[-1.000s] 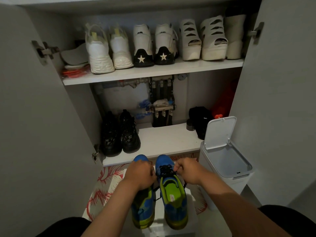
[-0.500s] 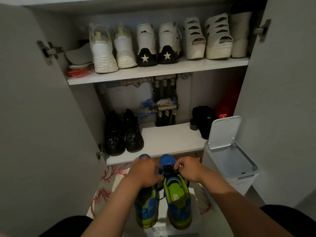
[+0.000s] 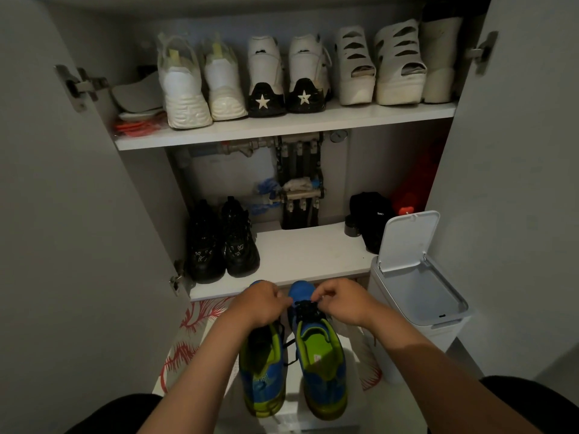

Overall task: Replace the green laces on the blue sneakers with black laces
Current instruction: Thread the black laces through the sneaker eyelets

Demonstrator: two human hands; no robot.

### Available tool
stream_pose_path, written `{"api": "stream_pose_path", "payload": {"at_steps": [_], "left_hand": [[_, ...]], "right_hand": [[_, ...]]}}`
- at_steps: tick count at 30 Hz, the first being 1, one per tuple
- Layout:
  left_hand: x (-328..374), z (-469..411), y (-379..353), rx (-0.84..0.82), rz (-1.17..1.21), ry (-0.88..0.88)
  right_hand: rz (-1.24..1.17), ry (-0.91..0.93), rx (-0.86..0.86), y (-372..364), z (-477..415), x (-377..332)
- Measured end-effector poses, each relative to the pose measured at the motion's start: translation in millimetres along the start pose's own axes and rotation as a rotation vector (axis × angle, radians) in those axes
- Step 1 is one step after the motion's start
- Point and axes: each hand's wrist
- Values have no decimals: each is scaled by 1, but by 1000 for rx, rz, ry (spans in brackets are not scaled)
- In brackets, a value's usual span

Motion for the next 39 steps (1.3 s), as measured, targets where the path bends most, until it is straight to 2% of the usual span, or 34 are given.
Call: {"api": "stream_pose_path", "payload": {"at_steps": [3, 7, 9, 11, 15, 18, 21, 26, 30, 32, 35, 36, 39], "left_hand": [[16, 0, -4, -18, 293, -35], [28, 0, -14, -59, 541, -44], [25, -2, -15, 27, 496, -73], [18, -5, -17, 81, 323, -115], [14, -9, -34, -50, 293, -145], [17, -10, -47, -34, 347, -158], [19, -13, -50, -15, 522, -80], [28, -17, -50, -77, 672, 91], [30, -13, -52, -104, 798, 96], [29, -11, -47, -125, 753, 98], [22, -15, -41, -123, 401, 78], [19, -16, -41, -105, 358, 74], [12, -16, -46, -39, 448, 52]], "right_hand": [[-113, 79, -8, -1, 0, -11], [-199, 89, 16, 0, -2, -15], [-233, 45, 33, 0, -3, -13], [-274, -17, 69, -1, -4, -10], [-370, -123, 129, -3, -8, -7], [-378, -141, 117, -4, -10, -10], [-267, -108, 122, 2, -9, -10], [221, -98, -21, 13, -3, 2], [317, -142, -64, 16, 0, 6], [321, -168, -87, 16, 0, 9], [337, -183, -132, 15, 1, 10], [350, -179, -143, 16, 1, 10], [422, -163, -178, 20, 2, 0]]}}
Point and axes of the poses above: each hand's wrist, its own z-axis away from the middle knuckle, its own y-axis out of the back of the hand, x = y × z, and after that the axes turned 3 degrees about -x, right-handed
